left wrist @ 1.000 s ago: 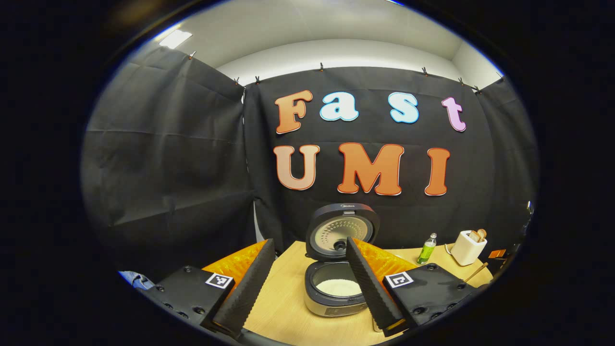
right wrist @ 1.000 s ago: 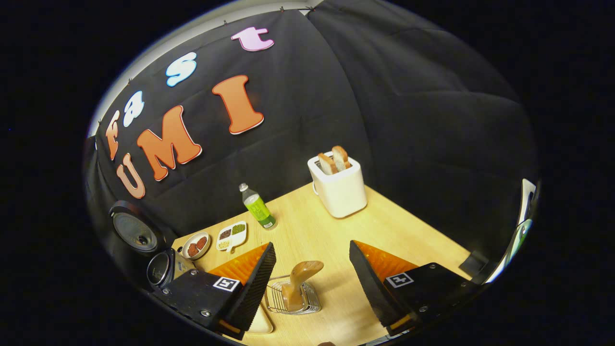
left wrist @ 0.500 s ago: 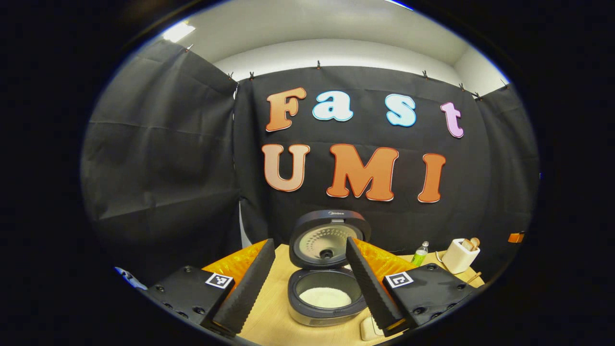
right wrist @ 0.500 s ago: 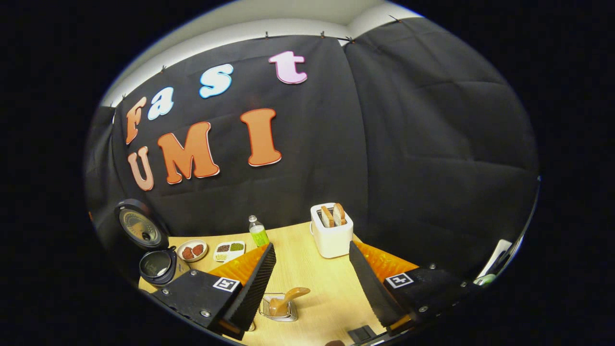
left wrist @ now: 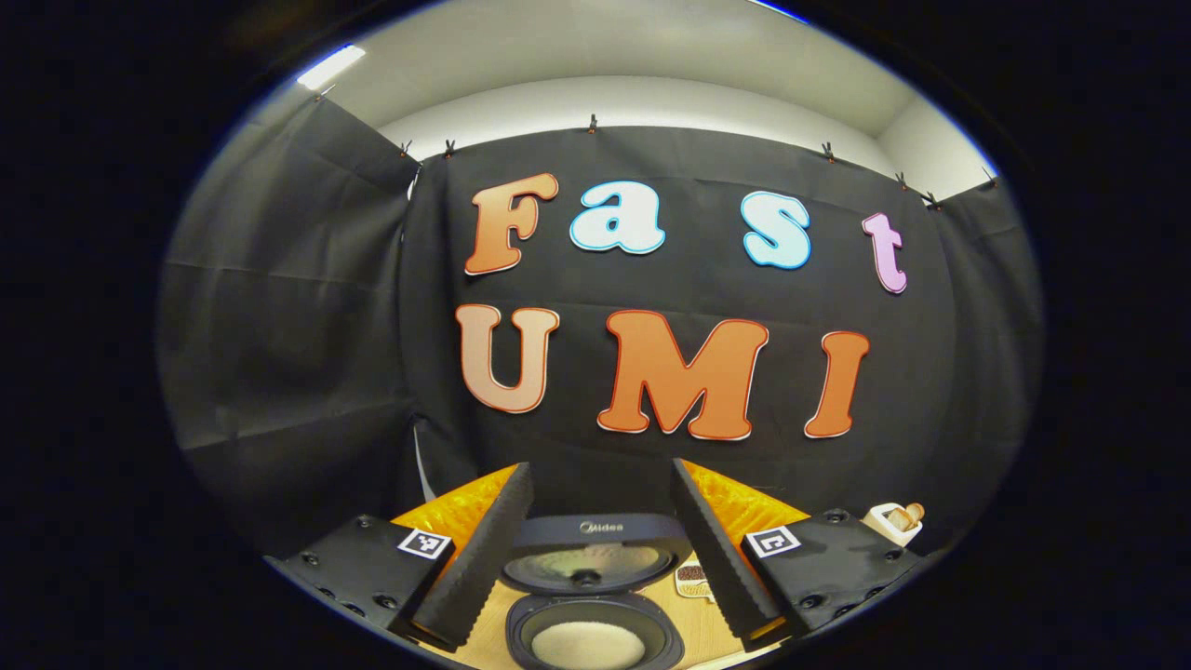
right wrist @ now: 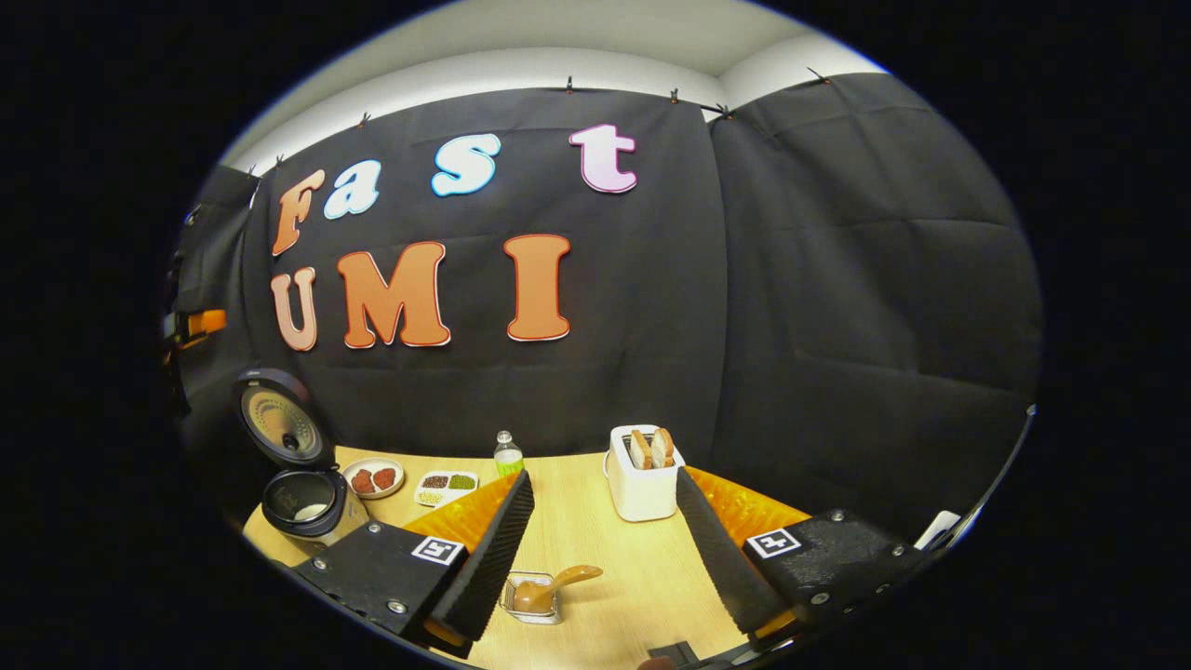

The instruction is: Close the left gripper, press the button to open the rice cooker; take a wooden spoon from the chopstick holder with the right hand, scoop a spoonful of rice and pour it into the rice cooker, then put the wooden spoon back into the chopstick holder.

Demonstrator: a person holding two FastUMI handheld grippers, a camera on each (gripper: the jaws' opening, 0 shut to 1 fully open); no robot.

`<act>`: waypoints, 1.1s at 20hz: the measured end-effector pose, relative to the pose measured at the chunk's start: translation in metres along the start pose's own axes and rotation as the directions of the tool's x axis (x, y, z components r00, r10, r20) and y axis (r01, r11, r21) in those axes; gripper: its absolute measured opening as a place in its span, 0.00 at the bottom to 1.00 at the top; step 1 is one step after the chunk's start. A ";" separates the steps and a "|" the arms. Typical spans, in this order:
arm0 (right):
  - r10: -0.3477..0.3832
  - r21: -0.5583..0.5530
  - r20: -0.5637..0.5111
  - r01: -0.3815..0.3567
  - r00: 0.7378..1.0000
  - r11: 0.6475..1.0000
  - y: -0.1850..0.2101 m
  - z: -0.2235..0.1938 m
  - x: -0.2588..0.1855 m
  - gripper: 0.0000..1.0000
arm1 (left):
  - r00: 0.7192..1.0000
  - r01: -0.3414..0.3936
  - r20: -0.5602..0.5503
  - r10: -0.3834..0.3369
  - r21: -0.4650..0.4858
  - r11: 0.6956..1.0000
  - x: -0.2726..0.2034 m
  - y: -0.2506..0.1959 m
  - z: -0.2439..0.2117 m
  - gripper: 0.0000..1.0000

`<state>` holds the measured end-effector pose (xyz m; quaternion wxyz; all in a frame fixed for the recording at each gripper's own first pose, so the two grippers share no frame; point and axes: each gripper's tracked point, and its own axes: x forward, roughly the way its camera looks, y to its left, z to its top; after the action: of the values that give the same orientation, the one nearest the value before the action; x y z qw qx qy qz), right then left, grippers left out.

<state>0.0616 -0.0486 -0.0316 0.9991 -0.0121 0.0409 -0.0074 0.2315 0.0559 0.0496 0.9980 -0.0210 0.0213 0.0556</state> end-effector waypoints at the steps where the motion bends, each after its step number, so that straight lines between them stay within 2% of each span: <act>1: 0.002 -0.010 0.002 -0.002 1.000 1.000 0.003 0.001 -0.002 0.95 | 1.000 -0.002 -0.009 0.002 -0.006 1.000 0.017 -0.003 -0.002 0.99; 3: 0.013 -0.011 -0.001 -0.013 1.000 1.000 0.010 0.001 -0.004 0.95 | 0.999 -0.011 -0.033 0.011 -0.001 1.000 0.049 -0.006 -0.007 0.98; 6: 0.023 -0.002 -0.008 -0.023 1.000 1.000 0.017 0.000 -0.006 0.95 | 0.996 -0.022 -0.084 0.028 0.076 0.997 0.091 -0.006 -0.023 0.98; 8: 0.021 -0.008 -0.013 -0.021 1.000 1.000 0.016 -0.002 -0.005 0.95 | 0.992 -0.026 -0.116 0.038 0.107 0.994 0.113 -0.005 -0.038 1.00; 10: 0.017 -0.011 -0.020 -0.017 1.000 1.000 0.016 -0.003 -0.005 0.95 | 0.987 -0.030 -0.153 0.046 0.110 0.994 0.127 -0.004 -0.057 0.98; 11: 0.017 -0.007 -0.023 -0.018 1.000 1.000 0.017 -0.004 -0.006 0.95 | 0.983 -0.034 -0.174 0.053 0.111 0.993 0.130 -0.002 -0.067 0.97; 12: 0.018 -0.001 -0.027 -0.018 0.999 1.000 0.018 -0.005 -0.007 1.00 | 0.980 -0.035 -0.189 0.056 0.113 0.993 0.132 0.000 -0.075 0.98; 13: 0.018 0.004 -0.030 -0.018 0.999 1.000 0.018 -0.006 -0.008 0.95 | 0.978 -0.035 -0.202 0.057 0.110 0.993 0.134 0.000 -0.082 0.98; 16: 0.022 0.015 -0.041 -0.022 0.999 1.000 0.020 -0.011 -0.010 0.95 | 0.968 -0.027 -0.247 0.047 0.085 0.996 0.128 0.001 -0.107 0.97; 17: 0.024 0.017 -0.043 -0.024 0.999 1.000 0.020 -0.011 -0.010 0.95 | 0.962 -0.022 -0.268 0.046 0.090 0.996 0.123 0.001 -0.119 1.00; 18: 0.028 0.021 -0.045 -0.027 0.999 0.999 0.022 -0.012 -0.011 0.95 | 0.959 -0.017 -0.281 0.041 0.088 0.996 0.114 -0.001 -0.123 0.98; 19: 0.032 0.027 -0.046 -0.030 0.998 0.999 0.023 -0.013 -0.012 0.95 | 0.970 -0.003 -0.243 0.024 0.086 0.996 0.110 -0.003 -0.119 0.98; 20: 0.038 0.033 -0.049 -0.036 0.998 0.999 0.024 -0.015 -0.013 0.95 | 0.963 0.006 -0.267 0.018 0.091 0.996 0.100 -0.005 -0.125 0.99; 22: 0.055 0.043 -0.053 -0.052 0.997 0.998 0.029 -0.019 -0.016 0.95 | 0.969 0.024 -0.246 -0.002 0.087 0.996 0.085 -0.007 -0.126 1.00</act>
<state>0.0450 -0.0195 -0.0502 0.9975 0.0098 0.0679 0.0182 0.3120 0.0531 -0.0798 0.9880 0.0166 0.1468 0.0453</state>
